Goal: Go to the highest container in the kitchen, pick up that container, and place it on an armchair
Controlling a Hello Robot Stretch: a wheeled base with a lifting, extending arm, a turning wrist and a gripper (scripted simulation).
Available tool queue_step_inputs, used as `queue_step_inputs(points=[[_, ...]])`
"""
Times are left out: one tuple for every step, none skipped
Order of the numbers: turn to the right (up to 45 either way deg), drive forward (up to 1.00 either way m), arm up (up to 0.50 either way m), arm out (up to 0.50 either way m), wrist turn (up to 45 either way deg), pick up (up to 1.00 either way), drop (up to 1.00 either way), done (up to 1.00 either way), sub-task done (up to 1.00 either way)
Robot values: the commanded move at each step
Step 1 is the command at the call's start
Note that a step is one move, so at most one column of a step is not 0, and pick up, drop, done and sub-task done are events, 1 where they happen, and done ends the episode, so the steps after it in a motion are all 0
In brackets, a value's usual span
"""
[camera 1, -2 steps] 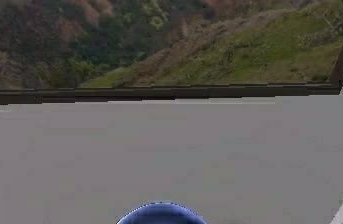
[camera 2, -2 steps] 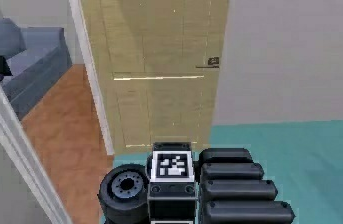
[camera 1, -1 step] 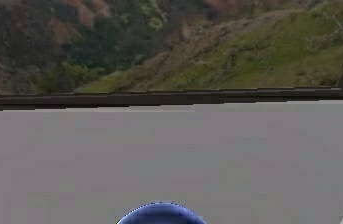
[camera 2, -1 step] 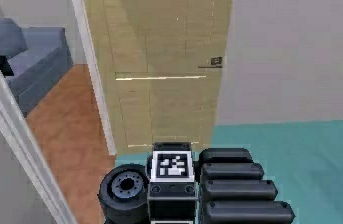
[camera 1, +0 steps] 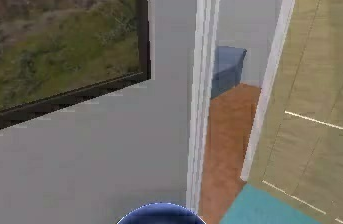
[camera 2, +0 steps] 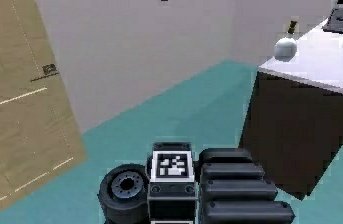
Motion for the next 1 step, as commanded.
queue_step_inputs(points=[[45.0, 0.00, 0.00, 0.00, 0.0, 0.00, 0.00, 0.00, 0.00]])
